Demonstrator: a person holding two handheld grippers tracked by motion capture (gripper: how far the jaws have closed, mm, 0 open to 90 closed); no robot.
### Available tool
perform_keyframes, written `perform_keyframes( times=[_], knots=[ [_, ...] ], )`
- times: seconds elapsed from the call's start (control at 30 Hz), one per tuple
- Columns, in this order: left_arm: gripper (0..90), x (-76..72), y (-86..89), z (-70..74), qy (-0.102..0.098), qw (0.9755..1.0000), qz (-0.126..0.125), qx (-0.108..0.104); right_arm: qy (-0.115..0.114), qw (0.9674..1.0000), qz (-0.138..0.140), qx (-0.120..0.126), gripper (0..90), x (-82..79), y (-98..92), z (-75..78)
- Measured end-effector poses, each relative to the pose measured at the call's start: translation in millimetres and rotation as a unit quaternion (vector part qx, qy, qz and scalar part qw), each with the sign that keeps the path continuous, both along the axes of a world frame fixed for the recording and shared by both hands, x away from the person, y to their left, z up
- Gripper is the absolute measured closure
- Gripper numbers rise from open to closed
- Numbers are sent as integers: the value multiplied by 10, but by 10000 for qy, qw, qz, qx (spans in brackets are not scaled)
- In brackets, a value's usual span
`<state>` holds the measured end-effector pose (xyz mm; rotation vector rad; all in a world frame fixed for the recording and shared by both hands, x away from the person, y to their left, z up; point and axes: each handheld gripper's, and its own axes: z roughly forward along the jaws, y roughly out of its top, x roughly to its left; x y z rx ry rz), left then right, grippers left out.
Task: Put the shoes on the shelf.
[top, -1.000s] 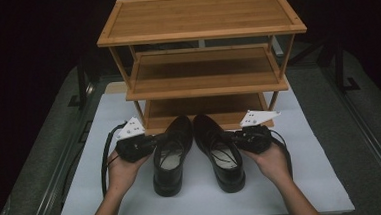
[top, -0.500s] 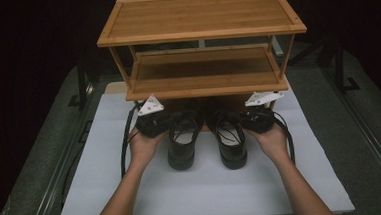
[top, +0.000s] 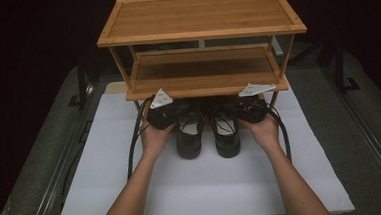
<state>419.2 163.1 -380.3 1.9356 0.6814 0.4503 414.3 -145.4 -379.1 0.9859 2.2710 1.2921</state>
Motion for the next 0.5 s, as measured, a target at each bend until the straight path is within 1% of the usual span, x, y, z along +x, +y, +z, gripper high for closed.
perform_keyframes(
  times=[0.1, 0.17, 0.23, 0.27, 0.3, 0.37, 0.47, 0.5],
  knots=[
    [867, -22, 40, -36, 86, 9999, -72, -19, -3, 10000, 32, 59, 862, -27, -8, -27],
    [851, -45, 66, -53, 103, 9999, -85, -96, -18, 10000, 32, 66, 853, -44, -8, -34],
    [825, -60, 74, -51, 113, 9998, -123, -91, -6, 9999, 31, 96, 833, -50, -13, -36],
    [805, -66, 70, -44, 99, 9999, -124, -41, 14, 9999, 32, 102, 812, -50, -18, -34],
    [759, -69, 66, -39, 104, 9999, -118, -8, 20, 9999, 34, 97, 786, -52, -24, -27],
    [676, -78, 83, -22, 144, 9999, -84, -14, 63, 9998, 59, 199, 733, -67, -43, -9],
    [536, -116, 147, 23, 239, 9996, -119, -54, 92, 9996, 35, 264, 604, -131, -85, 46],
    [498, -145, 168, 37, 222, 9996, -132, -60, 85, 9995, 51, 299, 575, -163, -105, 62]
  ],
)
